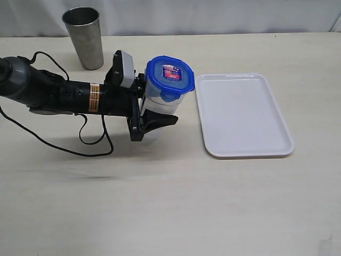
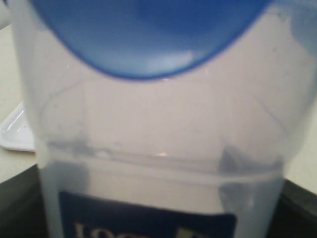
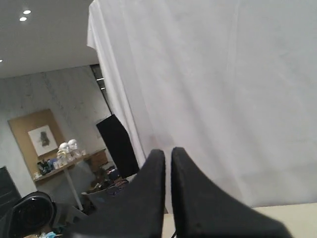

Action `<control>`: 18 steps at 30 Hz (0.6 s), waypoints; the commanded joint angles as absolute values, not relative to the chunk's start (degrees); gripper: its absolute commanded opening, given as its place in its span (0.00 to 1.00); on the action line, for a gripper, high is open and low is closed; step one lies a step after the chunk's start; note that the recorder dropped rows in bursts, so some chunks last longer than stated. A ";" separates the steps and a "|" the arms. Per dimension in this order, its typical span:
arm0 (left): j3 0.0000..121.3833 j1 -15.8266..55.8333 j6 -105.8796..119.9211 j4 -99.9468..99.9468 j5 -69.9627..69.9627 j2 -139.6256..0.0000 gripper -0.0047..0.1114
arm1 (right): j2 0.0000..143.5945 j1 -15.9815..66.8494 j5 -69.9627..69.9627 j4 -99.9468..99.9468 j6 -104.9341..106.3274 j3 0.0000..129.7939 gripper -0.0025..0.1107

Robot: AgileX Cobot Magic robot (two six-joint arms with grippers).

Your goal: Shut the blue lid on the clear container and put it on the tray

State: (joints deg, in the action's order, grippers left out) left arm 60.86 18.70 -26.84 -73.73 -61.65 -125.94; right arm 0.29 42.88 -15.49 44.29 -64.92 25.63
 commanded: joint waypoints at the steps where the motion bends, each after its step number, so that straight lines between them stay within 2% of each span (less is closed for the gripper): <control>1: 60.77 18.62 -26.84 -73.00 -63.25 -125.78 0.04 | 0.00 35.82 -15.94 35.57 -64.96 25.24 0.06; 7: 60.77 18.62 -26.84 -73.00 -63.22 -125.78 0.04 | 0.00 22.92 -15.94 14.72 -64.96 25.19 0.06; 18: 60.77 18.62 -26.97 -73.40 -63.22 -125.78 0.04 | 0.00 -0.84 -15.81 8.37 -64.96 22.17 0.06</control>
